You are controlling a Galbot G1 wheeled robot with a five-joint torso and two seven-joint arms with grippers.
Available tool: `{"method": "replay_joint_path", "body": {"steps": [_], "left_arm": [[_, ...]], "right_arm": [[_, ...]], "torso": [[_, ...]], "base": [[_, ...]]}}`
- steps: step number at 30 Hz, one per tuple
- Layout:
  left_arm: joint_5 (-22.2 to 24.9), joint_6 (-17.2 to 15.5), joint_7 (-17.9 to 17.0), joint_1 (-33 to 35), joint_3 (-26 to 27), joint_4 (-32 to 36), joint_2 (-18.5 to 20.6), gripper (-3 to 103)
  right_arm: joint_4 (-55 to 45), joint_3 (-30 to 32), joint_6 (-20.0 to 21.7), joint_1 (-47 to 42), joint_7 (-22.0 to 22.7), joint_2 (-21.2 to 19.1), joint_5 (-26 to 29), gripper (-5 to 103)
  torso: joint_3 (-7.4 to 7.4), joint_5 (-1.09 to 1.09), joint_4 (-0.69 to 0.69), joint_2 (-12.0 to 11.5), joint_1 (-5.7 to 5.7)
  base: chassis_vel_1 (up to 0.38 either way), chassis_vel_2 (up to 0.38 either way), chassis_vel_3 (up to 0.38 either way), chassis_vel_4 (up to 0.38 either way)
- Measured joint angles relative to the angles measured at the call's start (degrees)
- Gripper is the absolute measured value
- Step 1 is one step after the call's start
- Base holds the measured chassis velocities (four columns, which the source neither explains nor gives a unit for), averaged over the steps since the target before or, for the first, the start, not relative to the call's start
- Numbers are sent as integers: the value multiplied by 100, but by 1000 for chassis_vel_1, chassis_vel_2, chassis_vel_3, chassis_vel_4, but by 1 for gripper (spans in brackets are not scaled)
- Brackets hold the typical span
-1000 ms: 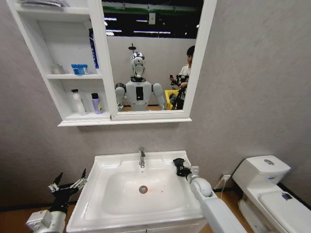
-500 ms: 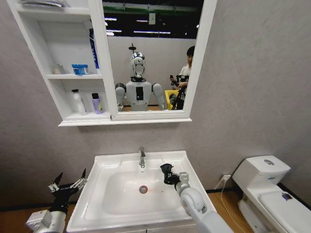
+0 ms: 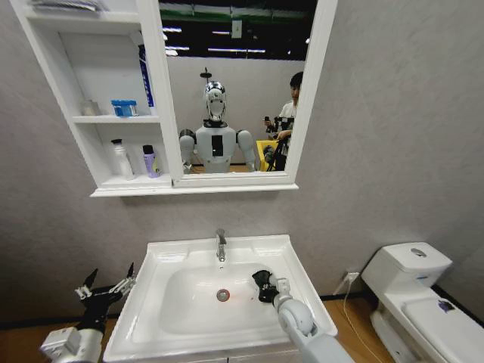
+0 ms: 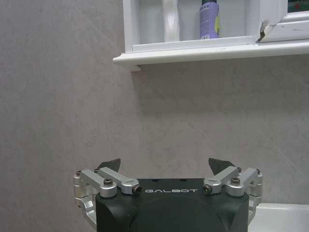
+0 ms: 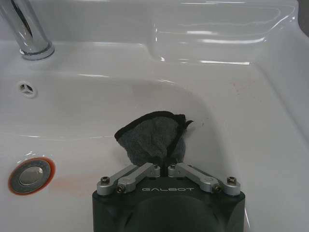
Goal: Move facial cleanser and shampoo from washbasin to cabinet, then wipe washbasin with towel.
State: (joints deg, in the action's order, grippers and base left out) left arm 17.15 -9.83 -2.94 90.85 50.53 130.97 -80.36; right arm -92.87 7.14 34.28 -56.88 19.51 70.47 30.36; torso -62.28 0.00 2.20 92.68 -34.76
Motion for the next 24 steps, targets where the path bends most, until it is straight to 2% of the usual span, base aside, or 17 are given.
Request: {"method": "replay_joint_path", "body": {"steps": [7, 20, 24], "left_arm": [[0, 0, 0, 0, 0, 0, 0, 100], [0, 0, 0, 0, 0, 0, 0, 100], [0, 0, 0, 0, 0, 0, 0, 100]], "right_arm": [[345, 5, -164, 69, -295, 130, -135, 2], [690, -194, -268, 176, -454, 464, -196, 2], [786, -285, -281, 230, -485, 592, -37, 2]], "torso": [[0, -1, 0, 0, 0], [0, -1, 1, 0, 0], [-1, -1, 1, -1, 0]], "base": [[0, 0, 0, 0], [0, 0, 0, 0], [0, 0, 0, 0]]}}
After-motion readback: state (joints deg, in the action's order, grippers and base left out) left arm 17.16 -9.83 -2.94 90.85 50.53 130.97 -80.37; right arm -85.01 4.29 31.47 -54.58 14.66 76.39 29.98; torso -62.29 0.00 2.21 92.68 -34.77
